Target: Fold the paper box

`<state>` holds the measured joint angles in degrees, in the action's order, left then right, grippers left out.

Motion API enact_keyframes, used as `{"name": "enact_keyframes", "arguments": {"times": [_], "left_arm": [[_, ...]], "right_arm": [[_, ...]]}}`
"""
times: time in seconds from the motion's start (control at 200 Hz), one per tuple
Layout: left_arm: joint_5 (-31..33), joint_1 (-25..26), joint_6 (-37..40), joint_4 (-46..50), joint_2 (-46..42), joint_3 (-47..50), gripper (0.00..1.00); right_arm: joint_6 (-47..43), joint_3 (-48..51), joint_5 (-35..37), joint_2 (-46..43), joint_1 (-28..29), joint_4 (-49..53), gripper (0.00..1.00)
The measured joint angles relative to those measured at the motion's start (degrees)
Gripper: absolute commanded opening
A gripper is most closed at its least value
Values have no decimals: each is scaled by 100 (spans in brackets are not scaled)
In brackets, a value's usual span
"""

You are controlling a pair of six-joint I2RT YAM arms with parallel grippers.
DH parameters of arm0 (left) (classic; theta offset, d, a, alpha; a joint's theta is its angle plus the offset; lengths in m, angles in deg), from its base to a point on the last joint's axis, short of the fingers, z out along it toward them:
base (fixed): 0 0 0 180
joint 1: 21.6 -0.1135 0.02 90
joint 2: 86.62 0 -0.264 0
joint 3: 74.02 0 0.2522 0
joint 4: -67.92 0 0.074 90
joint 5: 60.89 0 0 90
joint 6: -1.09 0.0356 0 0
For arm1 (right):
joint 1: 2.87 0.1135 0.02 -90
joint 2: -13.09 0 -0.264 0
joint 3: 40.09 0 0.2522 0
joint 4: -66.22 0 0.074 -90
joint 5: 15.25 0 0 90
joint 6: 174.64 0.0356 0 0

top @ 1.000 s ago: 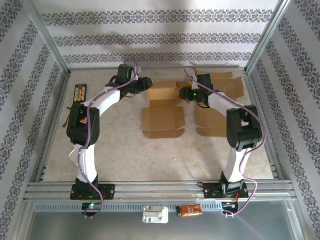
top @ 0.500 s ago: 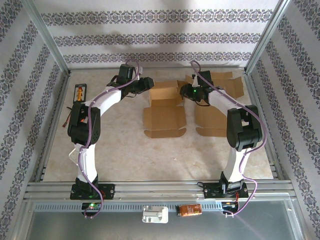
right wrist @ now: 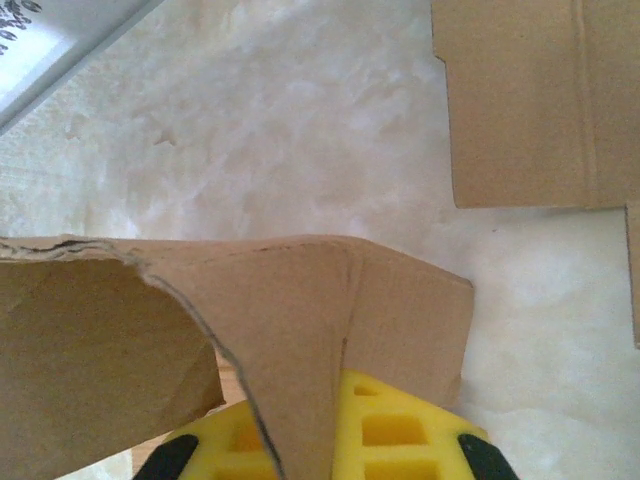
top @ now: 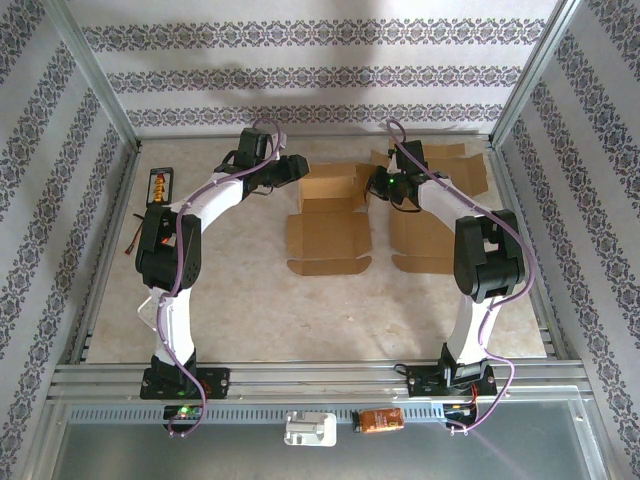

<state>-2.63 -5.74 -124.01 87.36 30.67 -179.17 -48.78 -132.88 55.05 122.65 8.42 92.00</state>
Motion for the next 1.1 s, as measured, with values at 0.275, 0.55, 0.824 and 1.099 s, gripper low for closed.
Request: {"name": "enact_keyframes", "arguments": {"times": [0.275, 0.55, 0.824, 1.099], "left_arm": [[162, 9, 90, 48, 0, -37, 47], [409, 17, 221, 116, -61, -52, 64], [820, 46, 483, 76, -817, 444, 93], [1561, 103, 643, -74, -1998, 1620, 100]], "right_arm": [[302, -76, -79, 0, 61, 31, 0], [487, -76, -98, -66, 138, 70, 0], [55, -4, 201, -289, 345, 105, 0], [-380, 2, 719, -278, 555, 162, 0]]}}
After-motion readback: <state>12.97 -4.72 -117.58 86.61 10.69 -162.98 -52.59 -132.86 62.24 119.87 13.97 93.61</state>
